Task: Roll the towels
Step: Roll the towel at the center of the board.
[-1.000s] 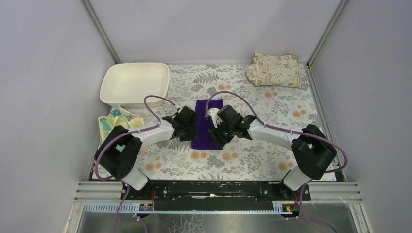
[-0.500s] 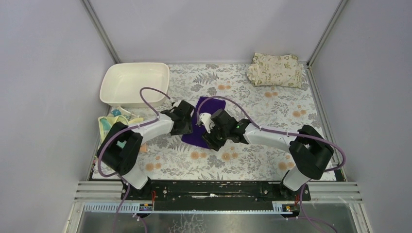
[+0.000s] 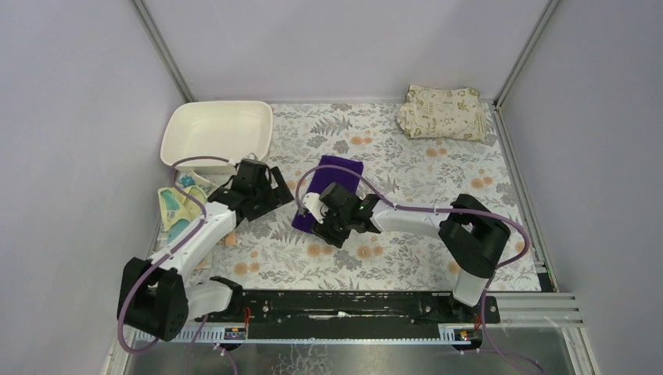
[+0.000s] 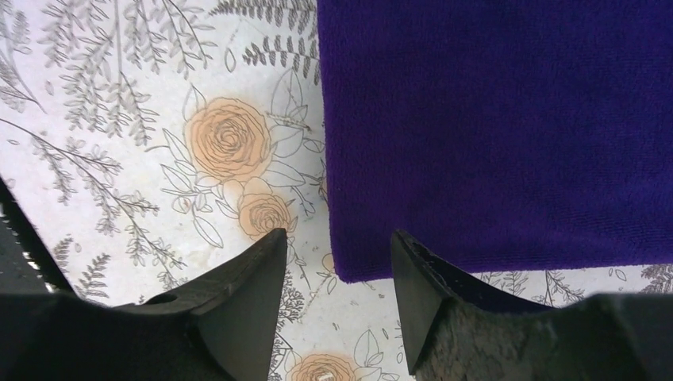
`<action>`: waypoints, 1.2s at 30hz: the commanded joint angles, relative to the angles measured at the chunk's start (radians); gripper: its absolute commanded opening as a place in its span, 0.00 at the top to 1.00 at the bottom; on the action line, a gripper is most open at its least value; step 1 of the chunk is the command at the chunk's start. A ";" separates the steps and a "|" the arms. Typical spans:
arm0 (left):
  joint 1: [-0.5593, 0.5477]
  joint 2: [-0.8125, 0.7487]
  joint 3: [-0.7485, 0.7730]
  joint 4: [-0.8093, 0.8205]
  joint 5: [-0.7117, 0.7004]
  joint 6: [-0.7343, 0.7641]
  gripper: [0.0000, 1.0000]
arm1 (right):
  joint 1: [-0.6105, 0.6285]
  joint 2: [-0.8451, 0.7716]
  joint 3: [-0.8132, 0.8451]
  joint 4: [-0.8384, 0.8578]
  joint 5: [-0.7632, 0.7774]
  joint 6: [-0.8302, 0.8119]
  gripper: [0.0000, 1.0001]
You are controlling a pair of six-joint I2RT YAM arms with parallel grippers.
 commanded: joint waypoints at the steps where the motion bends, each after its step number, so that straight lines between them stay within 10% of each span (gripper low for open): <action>1: 0.048 -0.092 -0.023 -0.053 0.065 -0.093 0.00 | 0.012 0.006 0.045 -0.030 0.053 -0.035 0.42; 14: 0.079 -0.084 -0.066 -0.070 0.148 -0.136 0.00 | 0.031 0.114 0.065 -0.108 0.102 -0.036 0.46; 25: 0.073 -0.052 -0.146 -0.065 0.175 -0.250 0.00 | 0.025 0.139 0.078 -0.107 0.009 0.048 0.85; 36: -0.006 0.033 -0.141 -0.037 0.152 -0.355 0.02 | -0.064 0.121 0.056 -0.001 -0.197 0.219 0.92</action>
